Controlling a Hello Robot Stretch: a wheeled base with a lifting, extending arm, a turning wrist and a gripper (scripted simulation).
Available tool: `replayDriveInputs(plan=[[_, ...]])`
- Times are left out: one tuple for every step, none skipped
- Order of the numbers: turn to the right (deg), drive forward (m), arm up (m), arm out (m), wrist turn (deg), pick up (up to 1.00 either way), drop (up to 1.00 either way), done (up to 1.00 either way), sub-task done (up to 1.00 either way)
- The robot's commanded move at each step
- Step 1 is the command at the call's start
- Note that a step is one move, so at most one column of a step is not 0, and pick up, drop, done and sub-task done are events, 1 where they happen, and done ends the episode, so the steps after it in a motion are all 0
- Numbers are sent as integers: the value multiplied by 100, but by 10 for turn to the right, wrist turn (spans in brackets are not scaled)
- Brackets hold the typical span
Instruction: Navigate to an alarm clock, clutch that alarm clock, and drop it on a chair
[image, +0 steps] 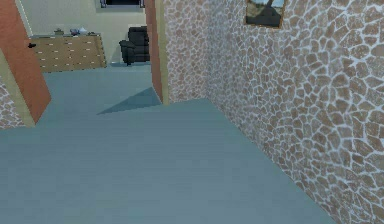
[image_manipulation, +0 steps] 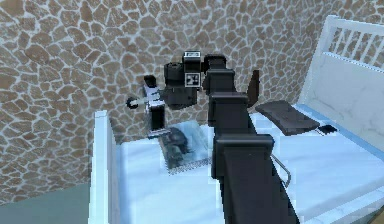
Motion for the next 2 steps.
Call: replayDriveInputs(plan=[[0, 0, 0, 0, -450, 0, 0, 0, 0], [0, 0, 0, 0, -450, 0, 0, 0, 0]])
